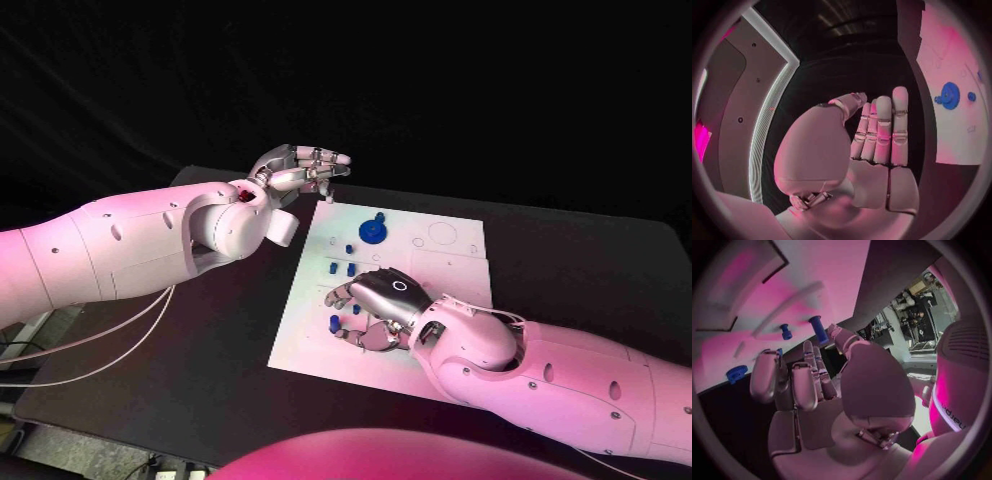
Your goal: Assemble the parts on the task board
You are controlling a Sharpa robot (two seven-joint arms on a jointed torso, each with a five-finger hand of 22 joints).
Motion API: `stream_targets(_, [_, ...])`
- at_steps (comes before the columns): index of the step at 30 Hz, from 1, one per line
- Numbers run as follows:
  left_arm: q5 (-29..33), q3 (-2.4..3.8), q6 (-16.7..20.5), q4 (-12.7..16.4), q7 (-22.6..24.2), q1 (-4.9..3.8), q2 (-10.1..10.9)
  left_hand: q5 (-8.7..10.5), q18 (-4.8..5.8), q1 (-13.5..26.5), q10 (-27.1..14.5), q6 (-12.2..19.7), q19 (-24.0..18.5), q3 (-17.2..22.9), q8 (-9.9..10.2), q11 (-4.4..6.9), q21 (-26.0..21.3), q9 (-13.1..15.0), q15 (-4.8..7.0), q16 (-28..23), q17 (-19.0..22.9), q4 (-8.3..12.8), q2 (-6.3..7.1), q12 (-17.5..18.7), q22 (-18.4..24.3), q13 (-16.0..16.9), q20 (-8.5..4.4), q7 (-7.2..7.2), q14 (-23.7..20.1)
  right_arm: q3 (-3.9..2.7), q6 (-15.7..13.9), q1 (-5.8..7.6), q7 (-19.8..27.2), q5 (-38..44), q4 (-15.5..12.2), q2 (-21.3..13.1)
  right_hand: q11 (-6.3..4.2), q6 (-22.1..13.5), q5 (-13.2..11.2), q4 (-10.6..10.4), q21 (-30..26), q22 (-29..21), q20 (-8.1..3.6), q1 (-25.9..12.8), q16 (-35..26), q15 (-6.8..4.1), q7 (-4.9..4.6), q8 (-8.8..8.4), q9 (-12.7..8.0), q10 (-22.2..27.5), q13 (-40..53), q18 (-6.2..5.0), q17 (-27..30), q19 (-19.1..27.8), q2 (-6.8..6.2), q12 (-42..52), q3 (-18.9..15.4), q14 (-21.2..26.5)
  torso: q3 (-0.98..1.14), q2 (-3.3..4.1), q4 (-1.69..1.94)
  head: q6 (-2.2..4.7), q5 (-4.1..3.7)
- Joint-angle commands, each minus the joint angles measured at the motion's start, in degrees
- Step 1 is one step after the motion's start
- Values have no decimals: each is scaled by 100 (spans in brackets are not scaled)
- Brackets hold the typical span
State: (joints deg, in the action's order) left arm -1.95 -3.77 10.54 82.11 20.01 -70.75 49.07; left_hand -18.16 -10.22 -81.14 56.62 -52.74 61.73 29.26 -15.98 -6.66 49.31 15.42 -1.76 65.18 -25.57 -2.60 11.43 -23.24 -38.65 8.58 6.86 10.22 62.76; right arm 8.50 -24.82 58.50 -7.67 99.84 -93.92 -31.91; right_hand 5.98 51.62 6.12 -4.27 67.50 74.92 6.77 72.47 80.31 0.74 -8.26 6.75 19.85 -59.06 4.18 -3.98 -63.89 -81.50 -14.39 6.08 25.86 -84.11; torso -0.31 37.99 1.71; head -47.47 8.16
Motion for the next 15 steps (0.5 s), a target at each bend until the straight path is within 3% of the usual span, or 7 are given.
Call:
stream_targets(1, [30, 4, -109, 12, 9, -8, 2, -26, -35, 23, -44, 39, -56, 8, -37, 8, -39, 10, -14, 21, 10, 8, -56, -21, 7, 4, -4, 15, -35, -15, -551, -7, 226, -126, -169, -140, 10, -93, 28, -42, -184, 583, 17, 145, -18, 51, 46, -47, -1, 146, -5, -89, 29, 37, 141, 102, -500, -68, 3, -2, 1, 30, -36])
stream_targets(4, [30, 3, -117, 11, 4, -8, 8, -26, -35, 23, -44, 39, -56, 8, -37, 8, -39, 10, -14, 21, 10, 8, -56, -21, 7, 4, -4, 15, -35, -53, -716, 13, 340, -355, -359, -386, -9, -42, 50, -103, -250, 542, 0, 322, -33, 32, 42, -26, 17, 140, 8, -98, 80, 15, 286, 312, -842, -65, -2, -9, -5, 57, -90])
stream_targets(5, [30, 3, -119, 11, 3, -8, 10, -26, -35, 23, -44, 39, -56, 8, -37, 8, -39, 10, -14, 21, 10, 8, -56, -21, 7, 4, -4, 15, -35, -70, -764, 34, 387, -505, -433, -509, -38, 21, 67, -95, -215, 553, -16, 396, -30, 10, -67, 1, 26, 34, 27, -91, 79, -11, 337, 419, -827, -70, -3, -15, -11, 77, -127])
stream_targets(6, [30, 3, -121, 12, 2, -8, 12, -26, -35, 23, -44, 39, -56, 8, -37, 8, -39, 10, -14, 21, 10, 8, -56, -21, 7, 4, -4, 15, -35, -81, -798, 61, 424, -672, -489, -619, -49, 52, 76, -92, -167, 571, -23, 418, -21, 1, -74, 15, 31, -34, 40, -82, 60, -33, 355, 468, -809, -77, -5, -18, -17, 89, -166])
stream_targets(9, [31, 0, -123, 14, 2, -7, 21, -26, -35, 23, -44, 39, -56, 8, -37, 8, -39, 10, -14, 21, 10, 8, -56, -21, 7, 4, -4, 15, -35, -104, -861, 182, 499, -1378, -655, -1034, -71, 243, 179, -147, 171, 705, -47, 418, 66, -21, -160, 107, 56, -708, 179, -15, -120, -168, 438, 827, -698, -134, -5, -21, -27, 153, -362])
stream_targets(11, [31, -2, -100, 19, 21, -7, 30, -26, -35, 23, -44, 39, -56, 8, -37, 8, -39, 10, -14, 21, 10, 8, -56, -21, 7, 4, -4, 15, -35, -114, -821, 261, 471, -1967, -784, -1398, -110, 272, 217, -157, 272, 746, -59, 419, 91, -44, -132, 127, 60, -904, 233, 3, -172, -208, 428, 931, -670, -148, -10, -32, -39, 211, -495])
stream_targets(15, [45, -9, -51, 24, 65, -5, 54, -26, -35, 25, -49, 42, -57, 9, -42, 10, -41, 10, -14, 23, 13, 7, -59, -34, 8, 8, -2, 12, -36, -119, -538, 359, 343, -2691, -1010, -2001, -280, 390, 248, -275, 815, 963, -150, 235, 291, -174, 20, 287, 130, -1597, 536, 105, -631, -399, 321, 1406, -766, -255, -1, -57, -97, 224, -621])
